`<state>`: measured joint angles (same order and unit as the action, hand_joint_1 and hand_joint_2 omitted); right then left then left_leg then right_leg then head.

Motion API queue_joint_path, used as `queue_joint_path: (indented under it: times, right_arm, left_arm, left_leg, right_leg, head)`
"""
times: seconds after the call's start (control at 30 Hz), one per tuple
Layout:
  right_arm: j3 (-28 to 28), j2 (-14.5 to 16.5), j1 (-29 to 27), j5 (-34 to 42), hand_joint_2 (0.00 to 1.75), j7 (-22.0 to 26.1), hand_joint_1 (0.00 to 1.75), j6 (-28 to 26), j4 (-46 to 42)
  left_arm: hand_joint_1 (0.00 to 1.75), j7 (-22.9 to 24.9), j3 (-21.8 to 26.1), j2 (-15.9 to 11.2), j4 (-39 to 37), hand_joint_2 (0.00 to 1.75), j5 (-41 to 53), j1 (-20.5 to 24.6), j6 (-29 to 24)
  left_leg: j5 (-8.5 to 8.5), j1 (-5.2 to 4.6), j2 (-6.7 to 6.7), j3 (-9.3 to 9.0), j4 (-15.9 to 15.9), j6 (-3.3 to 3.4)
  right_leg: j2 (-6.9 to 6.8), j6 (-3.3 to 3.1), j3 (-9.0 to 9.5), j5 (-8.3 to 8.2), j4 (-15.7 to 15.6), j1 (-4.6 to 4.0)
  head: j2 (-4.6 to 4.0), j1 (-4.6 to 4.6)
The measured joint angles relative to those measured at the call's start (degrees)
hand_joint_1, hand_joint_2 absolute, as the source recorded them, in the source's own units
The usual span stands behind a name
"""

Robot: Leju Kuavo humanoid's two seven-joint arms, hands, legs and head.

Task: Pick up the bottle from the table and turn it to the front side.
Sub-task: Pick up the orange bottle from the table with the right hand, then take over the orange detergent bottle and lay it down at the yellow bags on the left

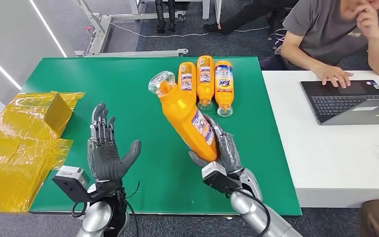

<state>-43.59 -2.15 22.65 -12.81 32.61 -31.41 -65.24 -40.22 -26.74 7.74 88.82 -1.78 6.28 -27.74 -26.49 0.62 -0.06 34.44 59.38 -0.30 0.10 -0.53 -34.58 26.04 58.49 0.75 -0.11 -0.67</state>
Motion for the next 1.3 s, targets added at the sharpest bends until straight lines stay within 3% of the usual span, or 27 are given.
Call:
queue_joint_path:
  times: [0.2, 0.53, 0.9, 1.13, 1.2, 1.3]
  right_arm:
    - [-3.2, 0.7, 3.8, -2.65, 1.75, -0.4, 1.75, 6.41, 1.72]
    - [-7.56, 1.36, 8.32, -4.62, 1.75, -0.63, 1.75, 12.28, 5.8]
    - [-10.86, 2.05, 12.92, -5.37, 1.75, -2.02, 1.75, 19.25, 13.33]
    - [-11.9, 2.17, 13.21, -6.3, 1.75, -2.18, 1.75, 20.26, 15.49]
    - [-11.97, 2.17, 13.24, -6.4, 1.75, -2.14, 1.75, 20.29, 15.85]
    - [-11.99, 2.17, 13.27, -6.43, 1.75, -2.04, 1.75, 20.27, 16.36]
  left_arm:
    - [0.0, 0.0, -0.2, 0.05, -2.51, 1.75, -0.9, 1.04, 3.28]
    - [0.0, 0.0, -0.19, 0.56, -5.2, 1.75, -1.41, 2.57, 5.49]
    - [0.0, 0.1, 1.13, 0.61, -6.61, 1.75, -0.5, 2.84, 3.68]
    - [0.0, 0.09, 2.48, 0.61, -6.73, 1.75, -1.72, 3.01, 4.24]
    - [0.14, 0.09, 2.68, 0.61, -6.96, 1.75, -3.07, 3.06, 6.21]
    - [1.34, 0.04, 2.79, 0.61, -7.59, 1.75, -4.61, 3.3, 8.73]
  left_leg:
    - [0.01, 0.01, 0.07, -0.03, 0.0, 0.0]
    - [0.01, 0.0, 0.04, -0.01, 0.01, 0.0]
    - [0.01, 0.01, 0.05, -0.02, 0.01, -0.01]
    - [0.01, 0.0, 0.02, -0.01, 0.01, -0.01]
    - [0.01, 0.0, 0.02, 0.0, 0.01, 0.0]
    - [0.01, 0.0, 0.01, 0.0, 0.01, 0.0]
  right_leg:
    - [0.06, 0.0, -0.01, -0.01, 0.02, 0.0]
    - [0.04, 0.0, -0.01, -0.01, 0.01, 0.0]
    - [0.05, 0.0, -0.01, -0.01, 0.02, 0.0]
    - [0.04, 0.0, -0.01, -0.01, 0.02, 0.0]
    - [0.03, 0.0, -0.01, -0.01, 0.01, 0.0]
    - [0.02, 0.0, 0.0, -0.01, 0.01, 0.0]
  head:
    - [0.0, 0.0]
    - [0.0, 0.01]
    - [0.0, 0.0]
    - [0.0, 0.0]
    - [0.0, 0.01]
    - [0.0, 0.01]
